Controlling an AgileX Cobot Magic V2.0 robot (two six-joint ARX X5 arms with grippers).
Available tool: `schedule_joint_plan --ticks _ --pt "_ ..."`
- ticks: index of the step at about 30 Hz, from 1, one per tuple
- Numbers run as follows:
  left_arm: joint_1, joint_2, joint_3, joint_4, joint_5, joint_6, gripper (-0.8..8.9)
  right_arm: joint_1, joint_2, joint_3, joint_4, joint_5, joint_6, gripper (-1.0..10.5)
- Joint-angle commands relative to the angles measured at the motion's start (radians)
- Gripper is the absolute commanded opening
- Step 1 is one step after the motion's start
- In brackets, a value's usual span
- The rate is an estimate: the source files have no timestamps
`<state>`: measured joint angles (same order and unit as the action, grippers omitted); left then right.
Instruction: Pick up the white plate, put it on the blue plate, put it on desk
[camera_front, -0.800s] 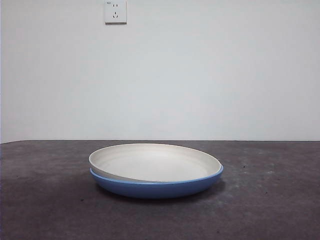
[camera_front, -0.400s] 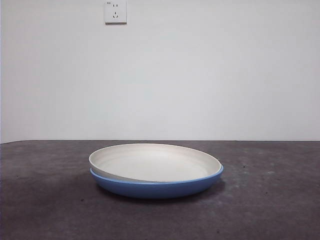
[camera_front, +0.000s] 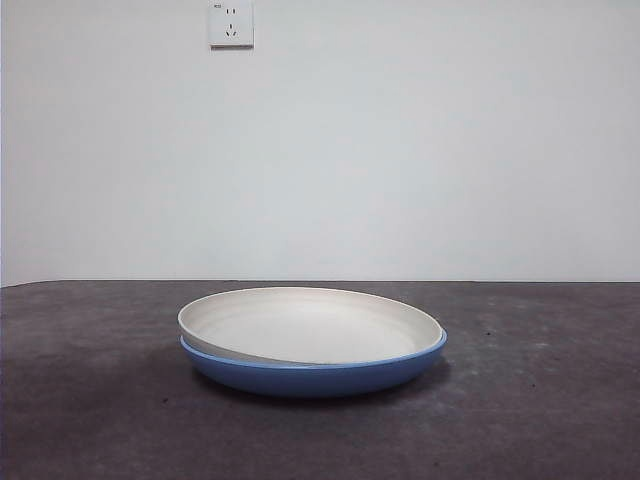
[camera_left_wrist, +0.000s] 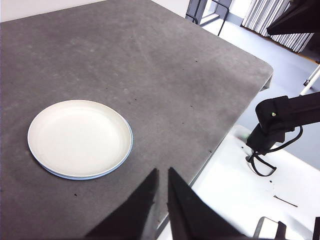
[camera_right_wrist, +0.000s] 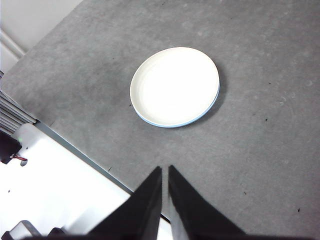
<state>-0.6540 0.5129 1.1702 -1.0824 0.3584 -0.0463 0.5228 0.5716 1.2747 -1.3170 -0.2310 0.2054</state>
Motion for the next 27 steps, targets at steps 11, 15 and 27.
schedule_joint_plan --ticks 11,15,27 --pt "0.407 -0.116 -0.250 0.272 0.004 0.073 0.28 0.005 0.008 0.016 0.010 0.002 -0.011 0.2" --pt "0.511 -0.263 -0.593 0.642 0.003 0.068 0.28 0.005 0.008 0.016 0.010 0.003 -0.011 0.2" --pt "0.575 -0.435 -1.077 0.947 -0.292 0.041 0.28 0.005 0.008 0.016 0.010 0.003 -0.011 0.2"
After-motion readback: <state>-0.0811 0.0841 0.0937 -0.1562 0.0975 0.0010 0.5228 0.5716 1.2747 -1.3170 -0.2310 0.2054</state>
